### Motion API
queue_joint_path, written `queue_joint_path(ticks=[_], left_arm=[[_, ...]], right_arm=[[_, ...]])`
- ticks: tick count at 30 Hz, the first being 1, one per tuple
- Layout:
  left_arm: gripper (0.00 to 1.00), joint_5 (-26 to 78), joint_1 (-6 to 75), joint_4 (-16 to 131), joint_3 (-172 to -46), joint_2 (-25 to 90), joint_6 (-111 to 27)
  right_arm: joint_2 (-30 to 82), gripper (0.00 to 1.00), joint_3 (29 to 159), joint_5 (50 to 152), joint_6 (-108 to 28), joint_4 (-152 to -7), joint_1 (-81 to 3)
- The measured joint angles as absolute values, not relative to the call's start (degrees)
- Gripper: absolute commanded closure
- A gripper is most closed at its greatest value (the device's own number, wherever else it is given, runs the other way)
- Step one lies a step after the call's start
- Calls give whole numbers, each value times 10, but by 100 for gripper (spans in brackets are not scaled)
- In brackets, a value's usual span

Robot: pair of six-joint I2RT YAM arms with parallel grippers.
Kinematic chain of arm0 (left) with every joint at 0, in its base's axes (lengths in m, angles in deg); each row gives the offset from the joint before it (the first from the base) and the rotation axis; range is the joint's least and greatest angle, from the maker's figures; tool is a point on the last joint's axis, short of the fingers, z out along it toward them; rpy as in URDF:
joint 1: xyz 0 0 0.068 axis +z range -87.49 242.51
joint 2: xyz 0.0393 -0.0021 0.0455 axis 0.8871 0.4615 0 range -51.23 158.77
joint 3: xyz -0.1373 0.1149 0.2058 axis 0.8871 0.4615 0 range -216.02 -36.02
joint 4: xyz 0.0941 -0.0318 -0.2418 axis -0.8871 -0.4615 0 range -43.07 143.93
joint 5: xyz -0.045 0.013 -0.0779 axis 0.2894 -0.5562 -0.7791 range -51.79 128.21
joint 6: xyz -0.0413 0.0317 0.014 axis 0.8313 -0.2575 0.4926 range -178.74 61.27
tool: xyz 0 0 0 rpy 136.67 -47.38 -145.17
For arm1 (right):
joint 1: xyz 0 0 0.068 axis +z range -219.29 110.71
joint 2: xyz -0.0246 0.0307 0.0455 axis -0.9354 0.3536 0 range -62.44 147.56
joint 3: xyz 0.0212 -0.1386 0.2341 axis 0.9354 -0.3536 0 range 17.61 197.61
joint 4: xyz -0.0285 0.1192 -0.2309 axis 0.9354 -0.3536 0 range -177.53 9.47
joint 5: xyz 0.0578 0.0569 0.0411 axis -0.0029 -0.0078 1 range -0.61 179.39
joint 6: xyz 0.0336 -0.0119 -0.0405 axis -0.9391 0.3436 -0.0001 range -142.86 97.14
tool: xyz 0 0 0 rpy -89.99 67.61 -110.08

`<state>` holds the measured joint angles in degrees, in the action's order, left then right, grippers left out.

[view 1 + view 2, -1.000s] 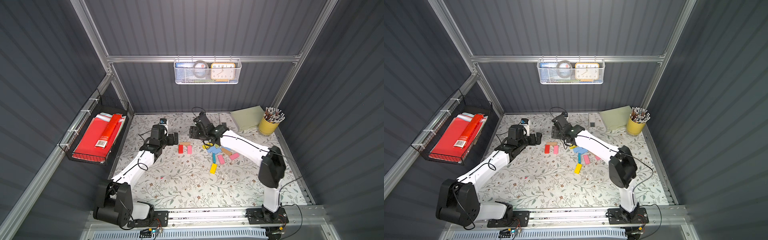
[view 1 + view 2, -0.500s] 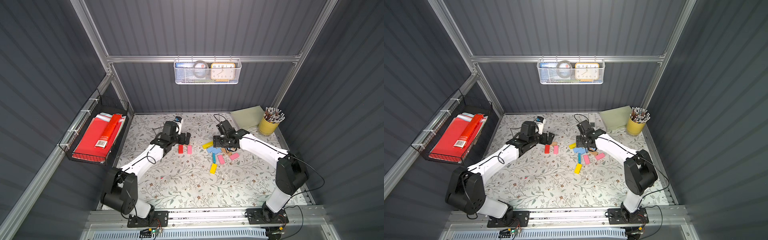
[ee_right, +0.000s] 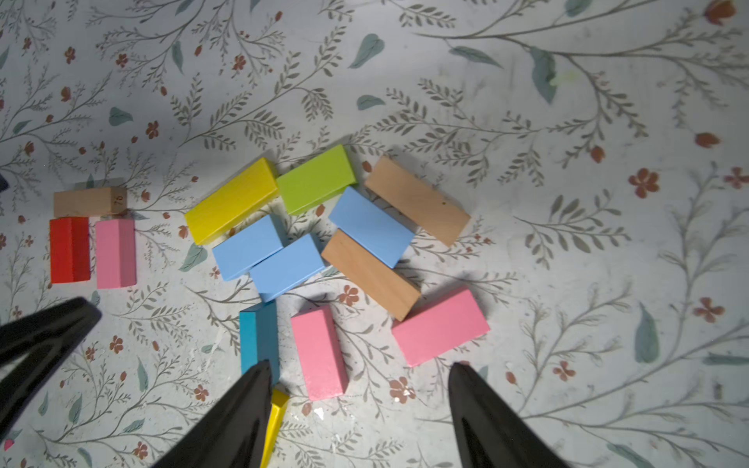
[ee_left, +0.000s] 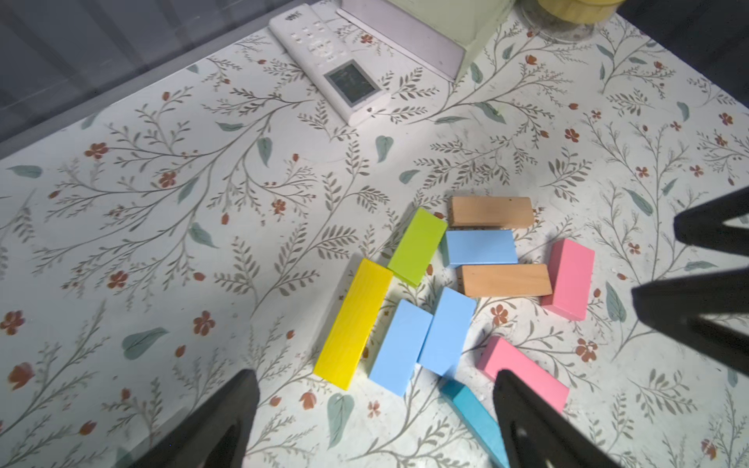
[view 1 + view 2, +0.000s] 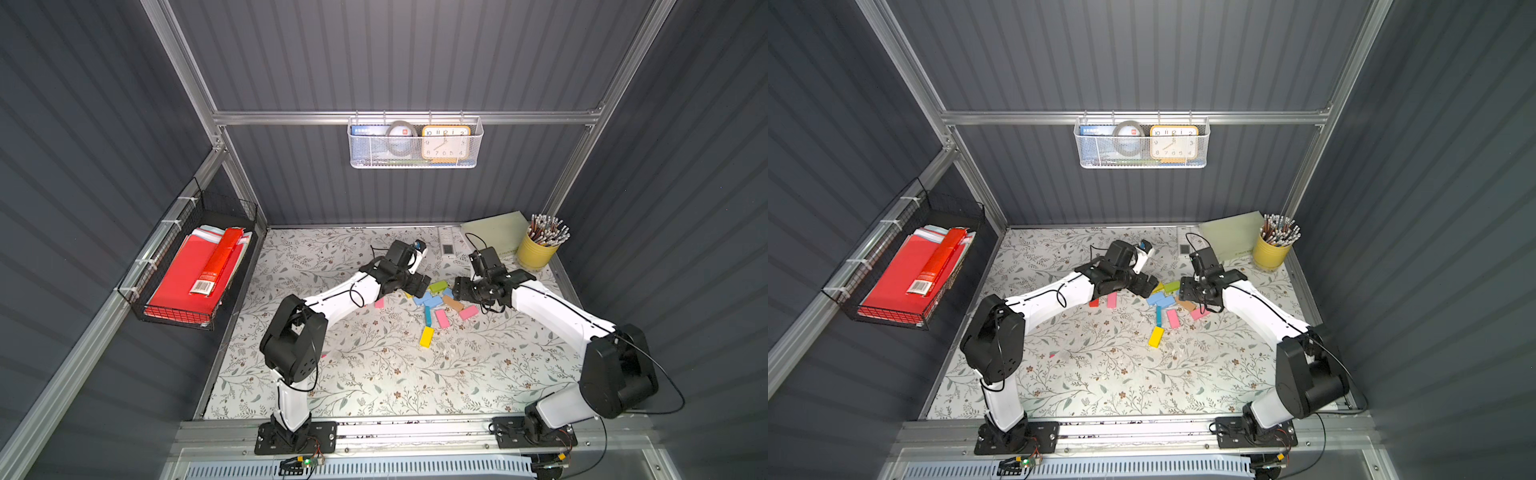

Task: Assemble the number 8 with building blocks
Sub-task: Pick up the building block from the center of the board.

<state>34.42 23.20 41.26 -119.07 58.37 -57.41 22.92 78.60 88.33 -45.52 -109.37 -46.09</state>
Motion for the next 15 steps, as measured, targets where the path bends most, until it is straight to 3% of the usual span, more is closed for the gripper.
queue_joint_path(ticks=[15], left_arm=[[19,359,234,347,-1273,696,-609]], right_arm=[[196,28,727,907,-455,-1069,-476]])
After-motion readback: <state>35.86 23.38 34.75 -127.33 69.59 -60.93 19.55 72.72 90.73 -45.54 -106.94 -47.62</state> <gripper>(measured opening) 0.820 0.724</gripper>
